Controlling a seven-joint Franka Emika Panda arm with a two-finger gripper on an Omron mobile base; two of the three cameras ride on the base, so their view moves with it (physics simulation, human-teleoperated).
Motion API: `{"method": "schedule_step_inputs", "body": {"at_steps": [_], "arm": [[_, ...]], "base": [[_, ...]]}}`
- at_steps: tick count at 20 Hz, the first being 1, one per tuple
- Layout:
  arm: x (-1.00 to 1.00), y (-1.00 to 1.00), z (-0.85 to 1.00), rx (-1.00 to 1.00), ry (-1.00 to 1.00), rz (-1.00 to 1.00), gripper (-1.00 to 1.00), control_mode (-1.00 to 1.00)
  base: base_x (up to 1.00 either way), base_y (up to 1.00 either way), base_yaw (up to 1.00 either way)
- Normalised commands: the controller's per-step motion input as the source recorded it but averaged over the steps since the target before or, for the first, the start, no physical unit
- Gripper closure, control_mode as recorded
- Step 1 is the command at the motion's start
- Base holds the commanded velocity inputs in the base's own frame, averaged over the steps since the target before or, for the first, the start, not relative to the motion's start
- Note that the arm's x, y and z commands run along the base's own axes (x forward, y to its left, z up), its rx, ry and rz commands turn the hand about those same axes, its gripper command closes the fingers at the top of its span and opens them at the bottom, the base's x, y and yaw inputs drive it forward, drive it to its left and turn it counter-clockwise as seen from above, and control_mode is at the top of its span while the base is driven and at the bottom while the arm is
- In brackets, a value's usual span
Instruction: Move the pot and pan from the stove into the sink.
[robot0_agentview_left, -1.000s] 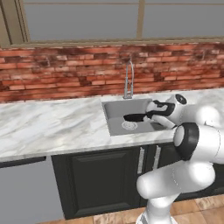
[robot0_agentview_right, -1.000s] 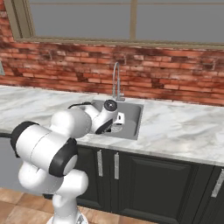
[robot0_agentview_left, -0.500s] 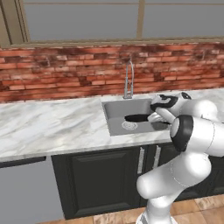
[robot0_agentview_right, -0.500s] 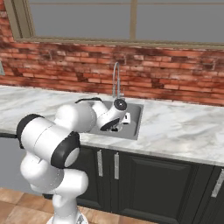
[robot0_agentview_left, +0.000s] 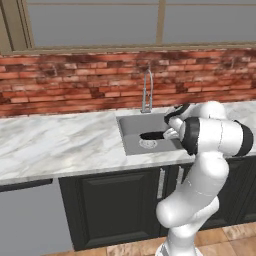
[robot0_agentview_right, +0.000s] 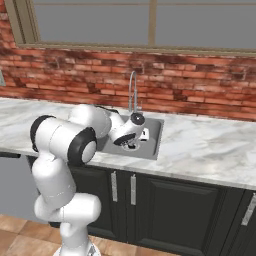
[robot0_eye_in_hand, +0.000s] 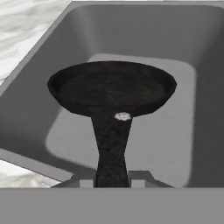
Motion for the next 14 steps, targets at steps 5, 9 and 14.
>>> {"method": "schedule_step_inputs", "body": {"at_steps": [5, 9, 14], "arm": [[0.46, -0.01, -0.61, -0.03, 0.0, 0.02, 1.0, -1.0], [0.16, -0.07, -0.7, -0.04, -0.01, 0.06, 1.0, -1.0], [0.03, -0.01, -0.22, 0.0, -0.02, 0.02, 1.0, -1.0]], "base": [[0.0, 0.0, 0.0], [0.0, 0.0, 0.0], [0.0, 0.0, 0.0]]}}
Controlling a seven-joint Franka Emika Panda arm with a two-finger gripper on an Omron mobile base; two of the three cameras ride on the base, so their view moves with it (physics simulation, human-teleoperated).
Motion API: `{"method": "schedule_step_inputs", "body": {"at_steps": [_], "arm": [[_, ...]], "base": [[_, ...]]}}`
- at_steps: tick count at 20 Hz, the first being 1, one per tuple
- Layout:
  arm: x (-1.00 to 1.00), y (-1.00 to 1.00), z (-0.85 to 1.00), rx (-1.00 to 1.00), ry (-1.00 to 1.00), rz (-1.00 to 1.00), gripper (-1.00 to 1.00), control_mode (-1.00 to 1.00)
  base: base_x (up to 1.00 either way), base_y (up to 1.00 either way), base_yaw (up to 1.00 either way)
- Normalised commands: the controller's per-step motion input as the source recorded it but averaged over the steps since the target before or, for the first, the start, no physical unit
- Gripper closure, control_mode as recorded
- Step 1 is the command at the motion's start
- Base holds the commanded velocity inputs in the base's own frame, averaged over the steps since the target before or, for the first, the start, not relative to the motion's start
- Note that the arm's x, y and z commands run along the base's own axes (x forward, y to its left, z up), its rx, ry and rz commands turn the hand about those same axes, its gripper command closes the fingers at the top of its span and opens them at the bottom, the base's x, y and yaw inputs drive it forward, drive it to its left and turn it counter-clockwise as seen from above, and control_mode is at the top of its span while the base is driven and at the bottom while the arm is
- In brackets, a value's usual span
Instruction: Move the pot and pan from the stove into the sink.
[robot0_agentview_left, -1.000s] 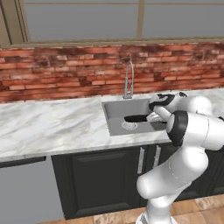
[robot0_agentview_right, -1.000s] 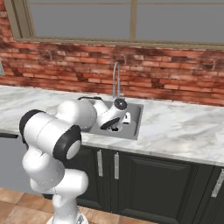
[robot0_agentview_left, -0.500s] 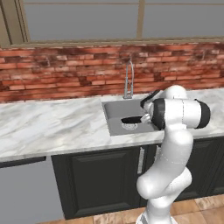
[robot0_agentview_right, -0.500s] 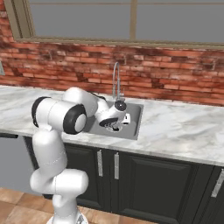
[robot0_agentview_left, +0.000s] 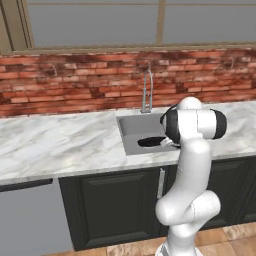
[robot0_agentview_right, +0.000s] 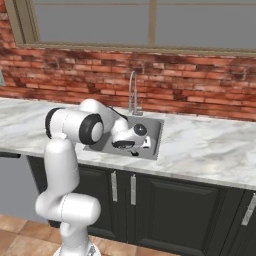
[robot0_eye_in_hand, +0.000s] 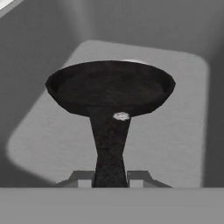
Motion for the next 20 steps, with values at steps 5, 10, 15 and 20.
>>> {"method": "schedule_step_inputs", "body": {"at_steps": [5, 10, 15, 20], "arm": [[0.34, 0.0, -0.23, 0.0, -0.08, 0.0, 1.0, -1.0], [0.18, 0.0, -0.11, 0.0, -0.03, 0.0, -1.0, -1.0], [0.0, 0.0, 0.51, 0.0, 0.04, 0.0, -1.0, -1.0], [0.0, 0.0, 1.0, 0.0, 0.08, 0.0, -1.0, -1.0]], "base": [[0.0, 0.0, 0.0], [0.0, 0.0, 0.0], [0.0, 0.0, 0.0], [0.0, 0.0, 0.0]]}}
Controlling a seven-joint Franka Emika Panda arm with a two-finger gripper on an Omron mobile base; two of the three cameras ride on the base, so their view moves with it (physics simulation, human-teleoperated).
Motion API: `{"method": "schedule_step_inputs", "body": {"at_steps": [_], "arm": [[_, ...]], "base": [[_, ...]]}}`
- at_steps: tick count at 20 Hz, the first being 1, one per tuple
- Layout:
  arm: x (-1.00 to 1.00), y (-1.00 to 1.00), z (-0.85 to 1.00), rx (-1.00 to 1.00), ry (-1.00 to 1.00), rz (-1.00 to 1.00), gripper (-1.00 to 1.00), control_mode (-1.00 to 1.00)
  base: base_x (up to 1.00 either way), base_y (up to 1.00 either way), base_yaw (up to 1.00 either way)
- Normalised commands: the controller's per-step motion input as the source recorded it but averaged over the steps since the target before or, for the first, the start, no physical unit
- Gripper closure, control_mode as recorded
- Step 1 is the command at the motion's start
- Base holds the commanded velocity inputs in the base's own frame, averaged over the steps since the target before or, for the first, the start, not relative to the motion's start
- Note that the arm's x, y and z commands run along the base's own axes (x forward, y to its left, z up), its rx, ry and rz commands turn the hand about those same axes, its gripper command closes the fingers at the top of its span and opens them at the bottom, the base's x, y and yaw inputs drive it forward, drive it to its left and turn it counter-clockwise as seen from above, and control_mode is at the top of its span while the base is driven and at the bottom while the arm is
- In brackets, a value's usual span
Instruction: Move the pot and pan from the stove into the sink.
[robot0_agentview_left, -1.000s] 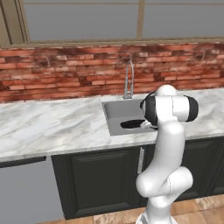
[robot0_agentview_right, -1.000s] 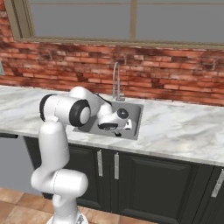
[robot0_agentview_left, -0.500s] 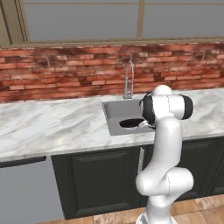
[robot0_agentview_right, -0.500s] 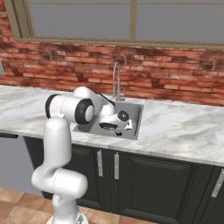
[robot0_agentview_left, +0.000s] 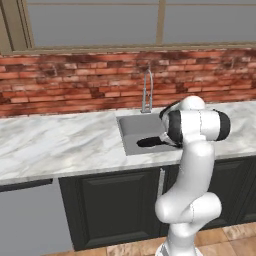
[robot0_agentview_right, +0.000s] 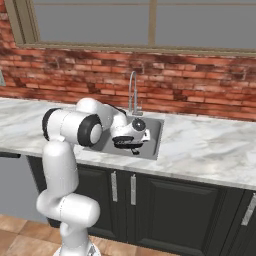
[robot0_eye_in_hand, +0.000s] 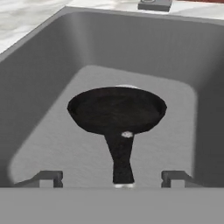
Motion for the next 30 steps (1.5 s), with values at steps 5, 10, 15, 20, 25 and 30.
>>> {"method": "schedule_step_inputs", "body": {"at_steps": [5, 10, 15, 20, 25, 30], "arm": [[-0.09, 0.0, 1.0, 0.0, 0.14, 0.0, -1.0, -1.0], [-0.47, -0.04, 0.83, -0.02, 0.16, 0.0, -1.0, -1.0], [-0.93, -0.14, 0.44, -0.03, 0.1, 0.0, -1.0, -1.0], [-1.0, -0.07, 0.33, -0.05, 0.05, 0.03, -1.0, -1.0], [-0.99, 0.0, 0.35, -0.07, 0.01, 0.13, -1.0, -1.0], [-0.84, 0.06, 0.45, -0.04, 0.0, 0.18, -1.0, -1.0]], "base": [[0.0, 0.0, 0.0], [0.0, 0.0, 0.0], [0.0, 0.0, 0.0], [0.0, 0.0, 0.0], [0.0, 0.0, 0.0], [0.0, 0.0, 0.0]]}}
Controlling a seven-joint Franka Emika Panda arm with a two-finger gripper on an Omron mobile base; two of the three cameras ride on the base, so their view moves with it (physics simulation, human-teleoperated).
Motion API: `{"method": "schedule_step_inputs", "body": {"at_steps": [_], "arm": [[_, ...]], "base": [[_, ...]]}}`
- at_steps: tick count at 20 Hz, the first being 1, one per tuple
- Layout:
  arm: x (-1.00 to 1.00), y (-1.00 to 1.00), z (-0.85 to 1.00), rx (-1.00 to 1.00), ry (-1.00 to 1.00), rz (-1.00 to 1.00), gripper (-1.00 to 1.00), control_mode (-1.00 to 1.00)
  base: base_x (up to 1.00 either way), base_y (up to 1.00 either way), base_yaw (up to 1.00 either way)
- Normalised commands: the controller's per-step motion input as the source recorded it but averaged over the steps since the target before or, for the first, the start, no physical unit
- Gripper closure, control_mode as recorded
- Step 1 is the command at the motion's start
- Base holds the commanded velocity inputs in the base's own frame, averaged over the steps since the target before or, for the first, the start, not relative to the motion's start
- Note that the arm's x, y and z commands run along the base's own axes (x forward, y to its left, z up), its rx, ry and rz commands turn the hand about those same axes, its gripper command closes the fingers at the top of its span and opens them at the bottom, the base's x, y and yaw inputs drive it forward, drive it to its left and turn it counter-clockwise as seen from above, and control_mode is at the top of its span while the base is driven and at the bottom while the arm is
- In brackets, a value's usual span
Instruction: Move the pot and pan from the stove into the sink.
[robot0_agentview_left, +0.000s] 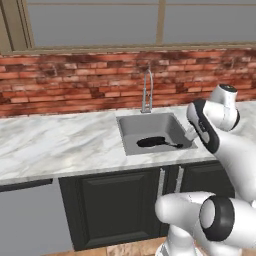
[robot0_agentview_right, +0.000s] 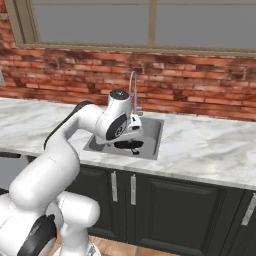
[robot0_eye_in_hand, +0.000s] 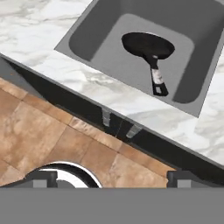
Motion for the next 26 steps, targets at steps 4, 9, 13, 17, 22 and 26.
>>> {"method": "schedule_step_inputs", "body": {"at_steps": [4, 9, 13, 17, 22, 26], "arm": [[-0.7, 0.1, 0.49, -0.01, -0.01, 0.2, -1.0, -1.0], [-0.62, 0.11, 0.4, 0.0, 0.0, 0.24, -1.0, -1.0], [-0.53, 0.09, 0.37, 0.0, 0.0, 0.27, -1.0, -1.0], [-0.52, 0.22, 0.35, -0.02, -0.08, 0.21, -1.0, -1.0], [-0.7, 0.43, 0.04, -0.09, -0.26, -0.01, -1.0, -1.0], [-0.64, 0.39, -0.36, -0.07, -0.16, -0.23, -1.0, -1.0]], "base": [[0.0, 0.0, 0.0], [0.0, 0.0, 0.0], [0.0, 0.0, 0.0], [0.0, 0.0, 0.0], [0.0, 0.0, 0.0], [0.0, 0.0, 0.0]]}}
